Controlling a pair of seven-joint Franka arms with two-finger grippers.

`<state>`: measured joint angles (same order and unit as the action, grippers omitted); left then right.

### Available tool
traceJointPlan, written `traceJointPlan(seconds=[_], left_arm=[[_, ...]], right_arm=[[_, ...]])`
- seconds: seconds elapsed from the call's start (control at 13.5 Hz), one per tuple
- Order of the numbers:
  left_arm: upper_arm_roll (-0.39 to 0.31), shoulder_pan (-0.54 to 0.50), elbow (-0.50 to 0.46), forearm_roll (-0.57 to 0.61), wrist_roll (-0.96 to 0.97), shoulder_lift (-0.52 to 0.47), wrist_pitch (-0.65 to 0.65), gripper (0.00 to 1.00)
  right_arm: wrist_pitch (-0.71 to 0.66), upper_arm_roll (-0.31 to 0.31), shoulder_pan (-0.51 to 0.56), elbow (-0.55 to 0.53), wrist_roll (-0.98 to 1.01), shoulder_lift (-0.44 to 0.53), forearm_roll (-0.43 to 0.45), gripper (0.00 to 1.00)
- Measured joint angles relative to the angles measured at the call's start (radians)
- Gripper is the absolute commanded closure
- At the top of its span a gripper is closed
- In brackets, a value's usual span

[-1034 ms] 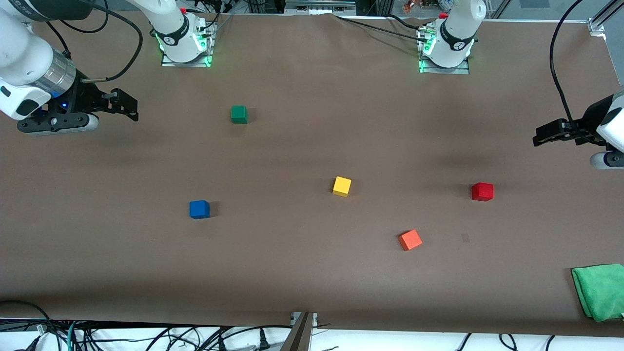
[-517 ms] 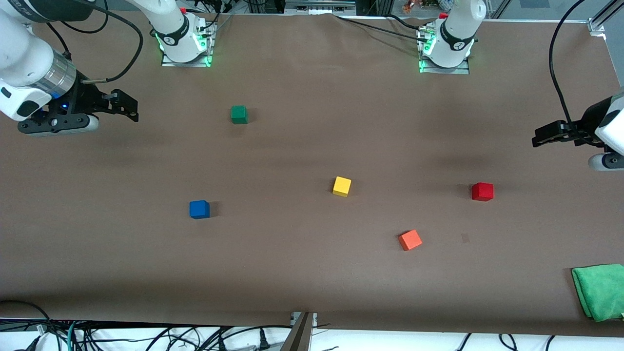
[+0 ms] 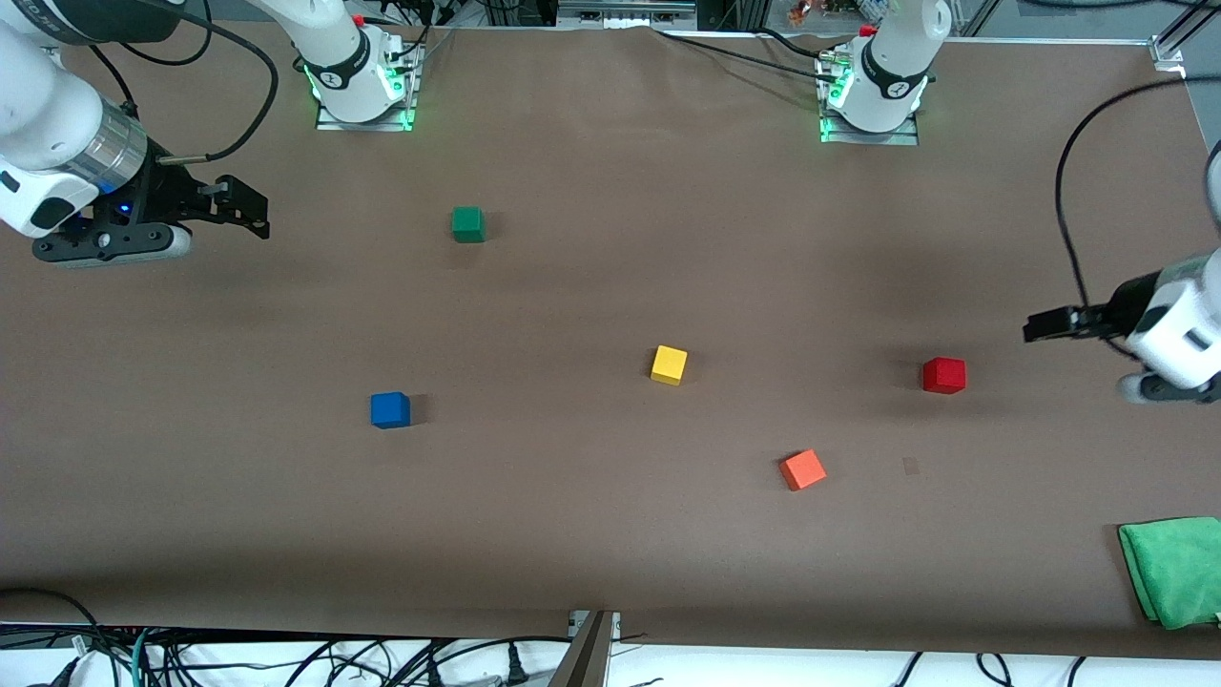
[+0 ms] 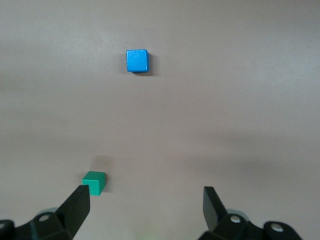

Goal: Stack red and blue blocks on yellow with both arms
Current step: 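Reach the left gripper down to the red cube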

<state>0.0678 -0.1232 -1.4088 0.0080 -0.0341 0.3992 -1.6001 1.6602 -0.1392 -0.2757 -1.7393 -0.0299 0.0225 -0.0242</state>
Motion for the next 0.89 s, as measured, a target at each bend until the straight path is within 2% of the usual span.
traceJointPlan(seconds=[0.3,0.66,0.89], left_arm=[[-0.001,-0.009,-0.052,0.001,-0.087,0.128,-0.163,0.0],[-0.002,-0.021,-0.295,0.003,-0.14,0.156,-0.547,0.0],[-0.002,-0.04,-0.415,0.003,-0.164,0.156,-0.703,0.0]], right_arm=[[-0.001,0.0,0.0,0.0,0.001,-0.001,0.0,0.0],[-0.002,0.0,0.0,0.0,0.006,-0.006,0.0,0.0],[-0.002,0.0,0.0,0.0,0.006,-0.01,0.0,0.0]])
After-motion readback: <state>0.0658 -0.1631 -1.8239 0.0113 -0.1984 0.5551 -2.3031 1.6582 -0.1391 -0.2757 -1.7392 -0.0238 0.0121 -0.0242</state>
